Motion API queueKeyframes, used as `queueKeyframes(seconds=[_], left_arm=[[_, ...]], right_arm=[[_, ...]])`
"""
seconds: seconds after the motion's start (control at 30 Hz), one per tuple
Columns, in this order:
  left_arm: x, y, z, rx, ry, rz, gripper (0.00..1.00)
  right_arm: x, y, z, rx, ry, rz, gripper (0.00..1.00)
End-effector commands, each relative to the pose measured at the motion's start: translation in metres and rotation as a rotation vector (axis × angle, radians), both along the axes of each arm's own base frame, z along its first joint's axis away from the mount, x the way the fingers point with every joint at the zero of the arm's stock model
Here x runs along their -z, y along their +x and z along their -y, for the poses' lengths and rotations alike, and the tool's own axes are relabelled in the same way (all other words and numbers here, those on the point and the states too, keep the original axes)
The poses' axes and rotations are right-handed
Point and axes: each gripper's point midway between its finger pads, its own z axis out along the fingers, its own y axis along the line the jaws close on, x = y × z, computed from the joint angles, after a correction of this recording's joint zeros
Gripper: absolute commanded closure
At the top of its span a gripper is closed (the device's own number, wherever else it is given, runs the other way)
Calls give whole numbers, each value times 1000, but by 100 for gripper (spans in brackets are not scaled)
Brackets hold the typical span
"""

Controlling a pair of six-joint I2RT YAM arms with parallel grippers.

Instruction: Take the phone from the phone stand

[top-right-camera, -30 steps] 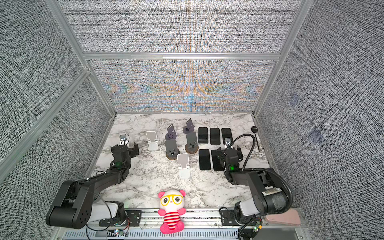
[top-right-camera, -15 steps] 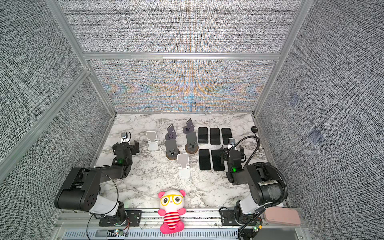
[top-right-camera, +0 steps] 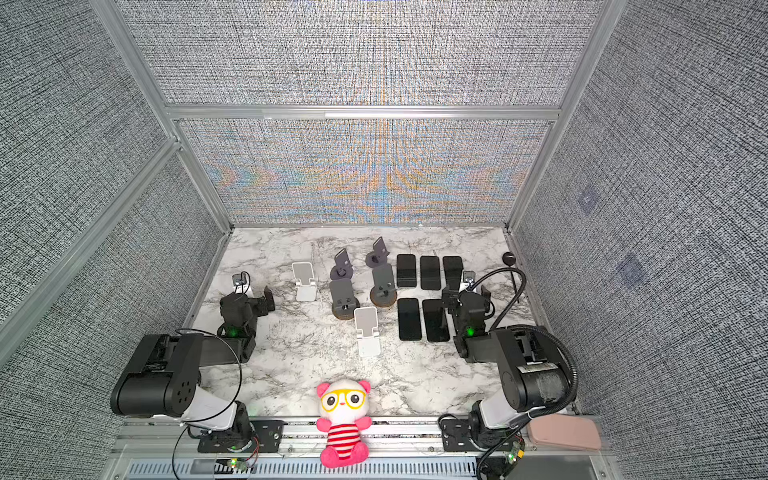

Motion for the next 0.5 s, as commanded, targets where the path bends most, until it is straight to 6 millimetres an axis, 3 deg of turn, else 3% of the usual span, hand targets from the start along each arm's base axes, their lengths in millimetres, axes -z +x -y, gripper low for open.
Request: queueKeyframes(seconds=[0.0,0.47], left_arm=[[-9,4,3,18,-8,47,2],[-9,4,3,18,-10,44,2]], right_arm=[[5,1,-2,-4,5,-34,1],[4,2,-2,-8,5,-27,1]])
